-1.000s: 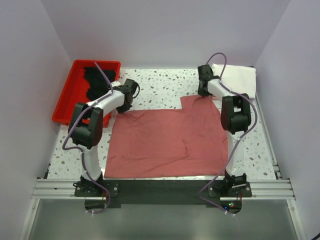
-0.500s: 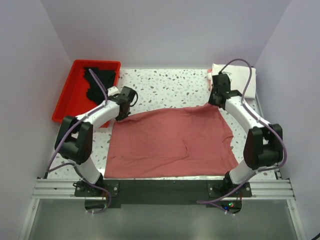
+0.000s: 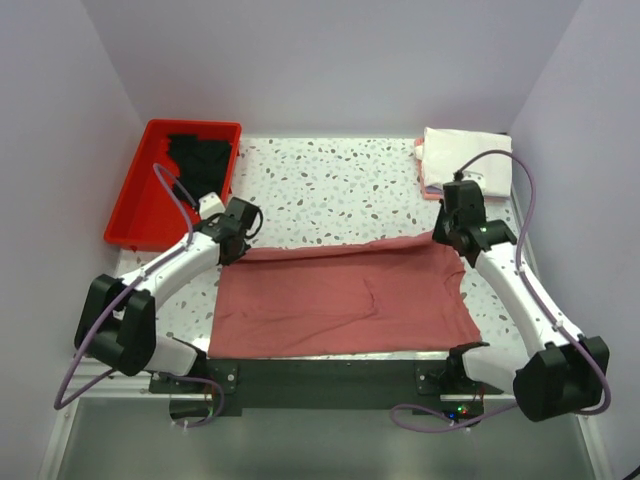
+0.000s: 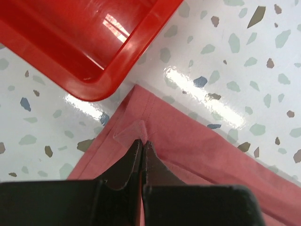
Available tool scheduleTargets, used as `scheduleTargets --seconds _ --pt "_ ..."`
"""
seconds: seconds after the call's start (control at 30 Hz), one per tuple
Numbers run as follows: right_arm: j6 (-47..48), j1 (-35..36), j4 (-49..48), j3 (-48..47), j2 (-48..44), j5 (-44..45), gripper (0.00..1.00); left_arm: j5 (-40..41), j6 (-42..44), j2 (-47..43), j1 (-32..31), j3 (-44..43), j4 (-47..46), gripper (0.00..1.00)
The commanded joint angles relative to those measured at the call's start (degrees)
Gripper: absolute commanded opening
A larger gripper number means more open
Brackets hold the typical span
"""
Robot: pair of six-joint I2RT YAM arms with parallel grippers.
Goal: Fold and stack the t-shirts
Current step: Fold the tshirt
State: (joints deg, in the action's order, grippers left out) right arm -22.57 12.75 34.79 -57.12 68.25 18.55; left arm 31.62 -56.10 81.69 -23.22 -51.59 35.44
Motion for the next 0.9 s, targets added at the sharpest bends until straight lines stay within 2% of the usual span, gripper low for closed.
scheduleTargets --seconds 0.0,0.27,0.37,0.87 --pt "-0.29 0.52 5.9 1.31 -3.99 1.58 0.0 0.9 -1.65 -3.38 -0.86 2.19 -0.72 0.0" --pt "-0.72 1.92 16.62 0.87 -11.64 5.98 0.0 2.66 -4.28 -6.28 -2.7 4.22 2.79 0.0" --pt "-0.9 2.71 15.84 1.84 -13.67 1.24 0.0 2.57 -4.46 -6.54 -3.14 4.22 3.67 0.0" --pt "-5.29 3.77 26.65 5.35 -18.5 0.09 0.0 3.19 -6.22 -8.83 -4.46 6.06 7.19 0.0"
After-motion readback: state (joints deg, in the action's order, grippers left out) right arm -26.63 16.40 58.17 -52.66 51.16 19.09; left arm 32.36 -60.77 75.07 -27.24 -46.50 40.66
